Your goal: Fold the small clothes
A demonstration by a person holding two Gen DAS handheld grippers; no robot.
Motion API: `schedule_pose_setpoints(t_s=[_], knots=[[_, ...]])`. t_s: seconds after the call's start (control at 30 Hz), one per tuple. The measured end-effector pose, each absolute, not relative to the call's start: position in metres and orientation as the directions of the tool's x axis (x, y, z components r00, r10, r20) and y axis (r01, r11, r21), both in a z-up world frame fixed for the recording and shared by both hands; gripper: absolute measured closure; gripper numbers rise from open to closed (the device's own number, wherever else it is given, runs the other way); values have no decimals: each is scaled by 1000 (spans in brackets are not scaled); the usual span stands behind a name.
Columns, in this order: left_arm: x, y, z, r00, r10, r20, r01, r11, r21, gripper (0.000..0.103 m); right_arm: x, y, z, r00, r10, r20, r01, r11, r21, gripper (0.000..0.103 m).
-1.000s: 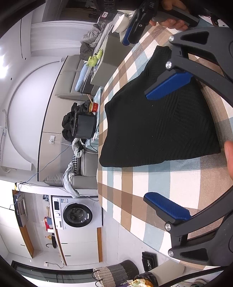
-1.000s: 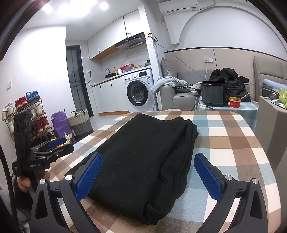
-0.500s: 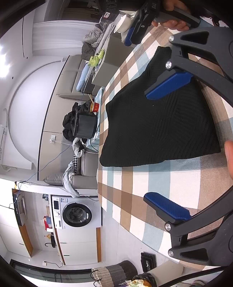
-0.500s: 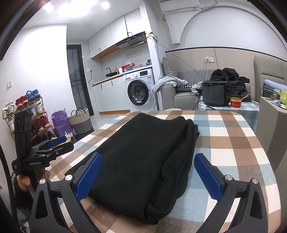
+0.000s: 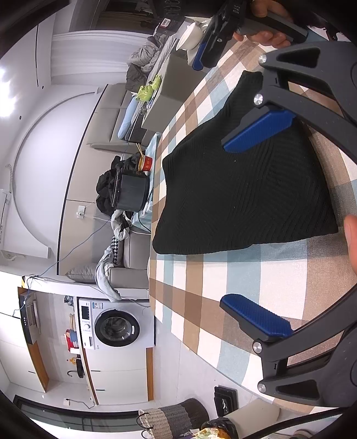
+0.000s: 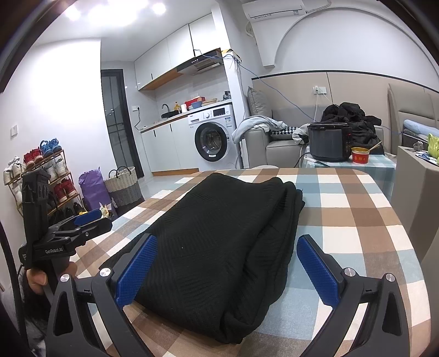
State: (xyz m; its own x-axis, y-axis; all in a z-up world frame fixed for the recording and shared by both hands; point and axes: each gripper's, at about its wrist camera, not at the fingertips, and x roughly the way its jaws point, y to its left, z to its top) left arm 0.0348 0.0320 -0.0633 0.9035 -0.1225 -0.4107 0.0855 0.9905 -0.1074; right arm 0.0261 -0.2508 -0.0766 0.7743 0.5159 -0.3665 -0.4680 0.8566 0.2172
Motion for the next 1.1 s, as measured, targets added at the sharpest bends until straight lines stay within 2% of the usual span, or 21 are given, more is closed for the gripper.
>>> schedule_pose_setpoints(t_s=[1.1], knots=[[35,33,-63,905,-123,-408,86,990,-108,0,24,-250,-78,775,515,-366,-465,857,221,0]])
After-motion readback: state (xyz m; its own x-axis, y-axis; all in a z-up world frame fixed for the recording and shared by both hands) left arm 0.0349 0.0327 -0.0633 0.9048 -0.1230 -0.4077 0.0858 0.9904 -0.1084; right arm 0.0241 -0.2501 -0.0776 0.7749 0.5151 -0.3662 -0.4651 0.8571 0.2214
